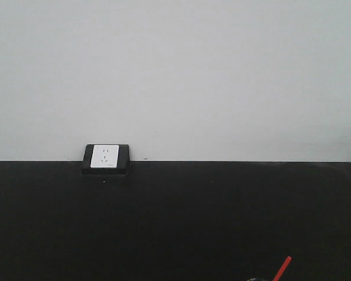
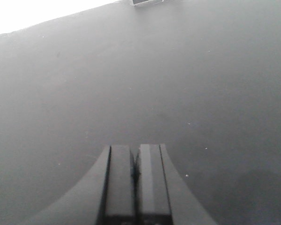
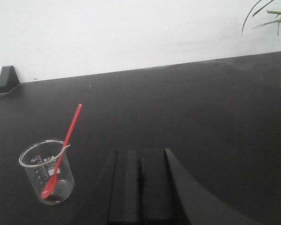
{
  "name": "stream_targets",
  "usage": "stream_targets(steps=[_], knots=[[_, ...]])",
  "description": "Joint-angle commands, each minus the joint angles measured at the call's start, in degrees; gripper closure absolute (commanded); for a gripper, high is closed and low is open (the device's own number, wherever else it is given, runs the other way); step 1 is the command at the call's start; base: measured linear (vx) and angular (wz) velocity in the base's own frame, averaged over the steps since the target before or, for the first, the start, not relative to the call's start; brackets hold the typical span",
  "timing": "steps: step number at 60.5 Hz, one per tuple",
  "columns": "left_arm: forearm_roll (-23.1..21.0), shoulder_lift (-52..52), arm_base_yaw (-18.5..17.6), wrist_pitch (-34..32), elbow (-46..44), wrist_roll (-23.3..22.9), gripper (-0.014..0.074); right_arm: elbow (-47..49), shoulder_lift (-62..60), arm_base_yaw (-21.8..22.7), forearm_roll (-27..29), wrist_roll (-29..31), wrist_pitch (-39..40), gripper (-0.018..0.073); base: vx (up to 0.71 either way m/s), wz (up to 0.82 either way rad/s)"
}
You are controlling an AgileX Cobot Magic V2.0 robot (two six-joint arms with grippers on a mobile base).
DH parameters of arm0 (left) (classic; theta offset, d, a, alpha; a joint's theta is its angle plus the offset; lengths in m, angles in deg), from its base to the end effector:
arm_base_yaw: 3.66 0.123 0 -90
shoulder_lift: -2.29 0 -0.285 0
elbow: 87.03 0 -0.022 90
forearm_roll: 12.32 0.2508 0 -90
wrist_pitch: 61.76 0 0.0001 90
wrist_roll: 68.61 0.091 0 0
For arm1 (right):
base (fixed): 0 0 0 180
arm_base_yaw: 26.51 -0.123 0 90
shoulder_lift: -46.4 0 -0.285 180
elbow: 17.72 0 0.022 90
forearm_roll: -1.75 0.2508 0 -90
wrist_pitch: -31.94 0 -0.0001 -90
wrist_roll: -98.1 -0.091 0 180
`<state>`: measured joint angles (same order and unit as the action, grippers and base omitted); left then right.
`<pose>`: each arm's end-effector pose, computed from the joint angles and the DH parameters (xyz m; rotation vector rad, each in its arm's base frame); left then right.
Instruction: Grab beaker from right and move to left
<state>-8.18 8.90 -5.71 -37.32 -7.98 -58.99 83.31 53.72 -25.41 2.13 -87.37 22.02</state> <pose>0.0508 0.0009 0.1655 0.2385 1.9089 0.1616 0.0566 -0.0010 0.1876 0.1009 1.6765 0.0633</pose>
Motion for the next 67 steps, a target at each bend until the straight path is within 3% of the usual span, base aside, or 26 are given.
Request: stream_targets(steps=[1, 13, 22, 34, 53, 67], knots=[[0.0, -0.4, -0.4, -4.4, 1.1, -0.1, 0.0603, -0.5, -0.8, 0.4, -0.4, 0.5, 4.5, 0.0563, 0.00, 0.00], [0.0, -0.4, -0.4, -4.4, 1.1, -0.1, 0.0603, -0.5, -0.8, 0.4, -0.4, 0.5, 4.9, 0.0563, 0.00, 0.00], [0.0, -0.4, -0.4, -4.4, 1.1, -0.1, 0.0603, 0.0, -0.8, 0.4, -1.3, 0.5, 9.9, 0.0563, 0.00, 0.00], [0.0, -0.4, -0.4, -4.4, 1.1, -0.1, 0.0603, 6.9, 0.0, 0.4, -1.4, 0.5, 13.7, 0.0563, 0.00, 0.00], [0.0, -0.4, -0.4, -4.4, 1.1, -0.1, 0.0603, 21.7, 17.8, 0.4, -3.8, 0.7, 14.5, 0.0563, 0.00, 0.00], [0.0, -0.4, -0.4, -4.4, 1.1, -0.1, 0.0603, 25.7, 28.9, 0.4, -3.3, -0.9, 23.2, 0.0563, 0.00, 0.00]])
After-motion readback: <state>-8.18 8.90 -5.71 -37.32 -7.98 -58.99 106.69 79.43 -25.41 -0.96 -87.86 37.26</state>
